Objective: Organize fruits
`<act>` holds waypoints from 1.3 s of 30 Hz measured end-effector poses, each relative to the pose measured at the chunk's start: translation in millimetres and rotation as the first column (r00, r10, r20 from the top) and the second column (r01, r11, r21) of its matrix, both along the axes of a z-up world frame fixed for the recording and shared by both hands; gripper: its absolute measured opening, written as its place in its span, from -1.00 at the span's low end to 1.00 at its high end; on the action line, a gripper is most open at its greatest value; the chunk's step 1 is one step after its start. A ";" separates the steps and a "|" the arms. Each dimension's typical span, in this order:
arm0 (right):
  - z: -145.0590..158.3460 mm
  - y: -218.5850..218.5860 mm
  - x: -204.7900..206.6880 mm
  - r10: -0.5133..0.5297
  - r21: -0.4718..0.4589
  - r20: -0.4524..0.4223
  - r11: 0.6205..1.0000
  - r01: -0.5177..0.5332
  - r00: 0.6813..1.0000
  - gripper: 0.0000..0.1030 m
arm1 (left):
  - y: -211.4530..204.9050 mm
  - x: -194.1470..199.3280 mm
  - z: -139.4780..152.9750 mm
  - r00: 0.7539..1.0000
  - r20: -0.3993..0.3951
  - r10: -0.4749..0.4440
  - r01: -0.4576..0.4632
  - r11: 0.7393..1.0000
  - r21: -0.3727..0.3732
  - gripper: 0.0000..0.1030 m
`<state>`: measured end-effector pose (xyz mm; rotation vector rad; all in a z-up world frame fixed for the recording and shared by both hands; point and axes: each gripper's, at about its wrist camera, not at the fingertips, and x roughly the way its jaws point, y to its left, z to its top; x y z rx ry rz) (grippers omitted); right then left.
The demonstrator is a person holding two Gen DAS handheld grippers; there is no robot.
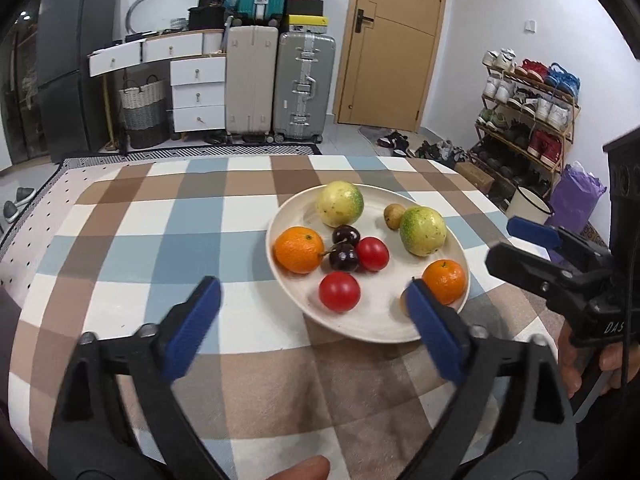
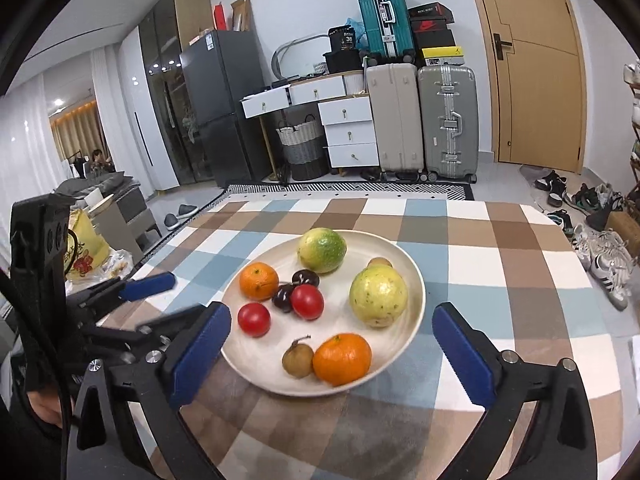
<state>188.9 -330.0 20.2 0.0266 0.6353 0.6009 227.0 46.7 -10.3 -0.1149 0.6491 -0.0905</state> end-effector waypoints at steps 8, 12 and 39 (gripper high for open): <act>-3.8 -17.0 -24.8 0.016 0.019 0.039 1.000 -0.017 0.999 0.99 | 14.7 -32.4 5.6 0.997 0.054 0.049 -0.047 0.998 -0.032 0.99; -2.2 -21.6 -38.5 0.027 0.022 0.080 0.999 -0.029 0.996 0.99 | 11.1 -44.5 7.0 0.994 0.091 0.065 -0.065 0.998 -0.003 0.99; -2.1 -24.8 -48.9 0.010 0.017 0.133 1.000 -0.013 0.991 0.99 | -7.3 -53.7 5.5 0.992 0.122 0.018 -0.023 0.999 0.044 0.99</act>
